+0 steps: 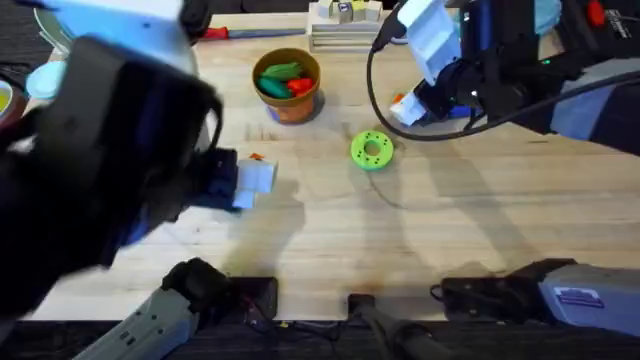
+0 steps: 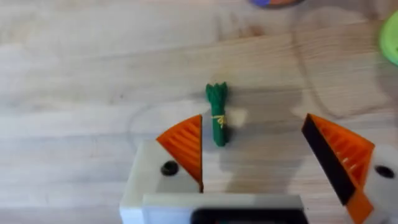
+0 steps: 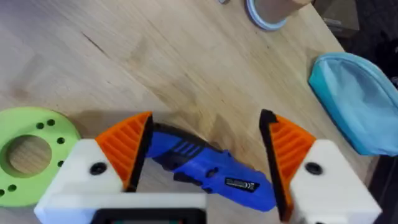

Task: Pick up the gripper from the table and insert it into the empty holder that is missing its gripper. Then pick up a screw, insert it into the mounting hole, and use the screwdriver to tighten it. Finally, clean up the table by picking up the vegetable and placing it into the bucket.

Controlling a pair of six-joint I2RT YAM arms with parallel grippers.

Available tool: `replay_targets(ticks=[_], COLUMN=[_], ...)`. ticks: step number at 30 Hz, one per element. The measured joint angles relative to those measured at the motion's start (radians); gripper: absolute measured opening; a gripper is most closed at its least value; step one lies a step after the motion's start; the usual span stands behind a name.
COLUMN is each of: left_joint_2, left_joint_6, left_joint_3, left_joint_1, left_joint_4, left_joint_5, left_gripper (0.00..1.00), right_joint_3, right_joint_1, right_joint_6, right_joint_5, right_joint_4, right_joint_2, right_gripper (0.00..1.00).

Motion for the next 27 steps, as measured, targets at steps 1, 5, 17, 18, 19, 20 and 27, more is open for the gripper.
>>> replay_targets(ticks=[1,5,17,18,19,20,27], left_joint_2=[0.033,0.121,0.284,0.284,0.284,0.284,0.284], left_joint_6=[-0.012,-0.008,0.121,0.144,0.165,0.185,0.251], left_joint_3=[0.005,0.007,0.007,0.007,0.007,0.007,0.007], left_joint_1=[0.032,0.182,0.480,0.480,0.480,0.480,0.480], left_joint_4=[-0.008,-0.011,-0.008,-0.005,-0.002,-0.001,0.017], left_joint_5=[0.013,0.114,0.299,0.303,0.307,0.308,0.323], left_gripper=[0.990,0.990,0.993,0.993,0.993,0.993,0.994], right_joint_3=[0.000,0.000,0.000,0.000,0.000,0.000,0.000], right_joint_1=[0.000,0.000,0.000,0.000,0.000,0.000,0.000], right_joint_6=[0.000,0.000,0.000,0.000,0.000,0.000,0.000], right_joint_5=[0.000,0.000,0.000,0.000,0.000,0.000,0.000], right_joint_4=[0.000,0.000,-0.001,-0.002,-0.002,-0.002,-0.002], right_joint_2=[0.000,0.000,0.000,0.000,0.000,0.000,0.000], right_gripper=[0.992,0.994,0.992,0.992,0.992,0.992,0.993])
